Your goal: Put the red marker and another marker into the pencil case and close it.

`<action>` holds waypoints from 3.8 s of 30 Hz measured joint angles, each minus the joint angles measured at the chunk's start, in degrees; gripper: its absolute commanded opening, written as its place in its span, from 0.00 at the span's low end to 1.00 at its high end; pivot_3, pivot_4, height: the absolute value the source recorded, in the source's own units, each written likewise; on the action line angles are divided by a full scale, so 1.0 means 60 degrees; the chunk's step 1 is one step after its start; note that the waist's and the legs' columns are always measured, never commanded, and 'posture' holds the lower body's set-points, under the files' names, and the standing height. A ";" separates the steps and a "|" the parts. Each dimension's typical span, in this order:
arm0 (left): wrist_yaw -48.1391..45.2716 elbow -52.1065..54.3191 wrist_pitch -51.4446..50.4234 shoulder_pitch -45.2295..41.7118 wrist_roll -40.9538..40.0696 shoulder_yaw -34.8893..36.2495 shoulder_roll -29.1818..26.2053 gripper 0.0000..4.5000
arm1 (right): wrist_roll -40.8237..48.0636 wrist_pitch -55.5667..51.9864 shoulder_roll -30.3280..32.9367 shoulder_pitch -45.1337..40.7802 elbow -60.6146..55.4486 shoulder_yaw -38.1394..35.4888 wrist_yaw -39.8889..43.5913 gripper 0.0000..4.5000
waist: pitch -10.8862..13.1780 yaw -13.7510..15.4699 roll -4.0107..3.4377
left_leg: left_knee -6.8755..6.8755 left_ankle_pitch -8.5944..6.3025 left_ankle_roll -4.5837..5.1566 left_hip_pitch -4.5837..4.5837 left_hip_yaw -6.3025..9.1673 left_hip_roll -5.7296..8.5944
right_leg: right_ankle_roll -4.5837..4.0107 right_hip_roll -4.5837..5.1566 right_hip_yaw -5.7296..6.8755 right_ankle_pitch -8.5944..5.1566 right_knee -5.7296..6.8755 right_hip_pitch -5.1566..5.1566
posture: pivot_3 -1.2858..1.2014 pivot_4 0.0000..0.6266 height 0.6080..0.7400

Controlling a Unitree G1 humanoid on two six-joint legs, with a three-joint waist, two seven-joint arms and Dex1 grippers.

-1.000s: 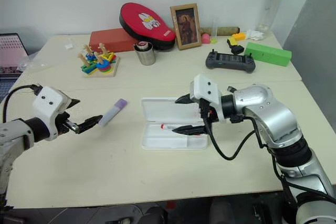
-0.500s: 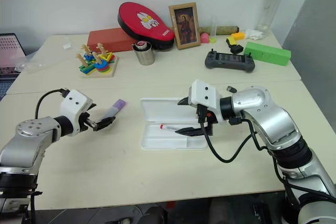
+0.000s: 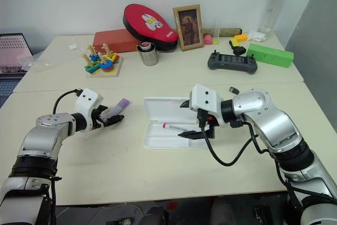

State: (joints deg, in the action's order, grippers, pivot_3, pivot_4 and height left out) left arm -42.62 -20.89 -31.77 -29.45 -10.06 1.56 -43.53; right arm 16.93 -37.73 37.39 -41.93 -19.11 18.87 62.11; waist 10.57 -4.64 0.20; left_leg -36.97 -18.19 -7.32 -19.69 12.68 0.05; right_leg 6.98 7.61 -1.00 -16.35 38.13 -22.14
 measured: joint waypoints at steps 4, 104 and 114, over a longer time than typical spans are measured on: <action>-0.0129 0.0053 -0.0211 0.0003 -0.0065 0.0005 0.0003 0.50 | -0.0001 0.0000 0.0003 0.0049 -0.0001 0.0000 -0.0021 1.00 | -0.0001 -0.0016 -0.0002 | 0.0000 0.0011 0.0001 0.0003 0.0000 0.0000 | 0.0000 -0.0001 -0.0004 0.0011 0.0000 0.0001 | 0.52 0.24 1.00; -0.3528 0.6047 0.3323 0.1084 0.1276 -0.3043 -0.0479 0.27 | 0.0099 -0.0142 0.0892 0.0836 -0.0511 -0.0158 -0.0023 1.00 | 0.0026 0.0219 0.0013 | 0.0038 0.0023 0.0005 -0.0041 -0.0024 -0.0010 | -0.0018 -0.0004 0.0006 0.0032 -0.0066 -0.0014 | 0.52 0.24 1.00; -0.3570 0.5491 0.3498 0.0645 0.1651 -0.3370 0.0002 0.27 | 0.0088 -0.0137 0.0888 0.0835 -0.0507 -0.0159 -0.0026 1.00 | 0.0026 0.0206 0.0013 | 0.0028 0.0023 0.0005 -0.0042 -0.0024 -0.0009 | -0.0018 -0.0004 0.0005 0.0032 -0.0069 -0.0010 | 0.52 0.24 1.00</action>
State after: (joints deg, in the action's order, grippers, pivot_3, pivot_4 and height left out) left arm -64.04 12.05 -10.79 -25.58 -0.15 -18.66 -43.52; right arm 17.46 -38.55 42.72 -36.92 -22.15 17.92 61.96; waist 10.73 -3.41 0.28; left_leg -36.80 -18.05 -7.29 -19.94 12.54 0.00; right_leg 6.88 7.58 -0.97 -16.15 37.72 -22.20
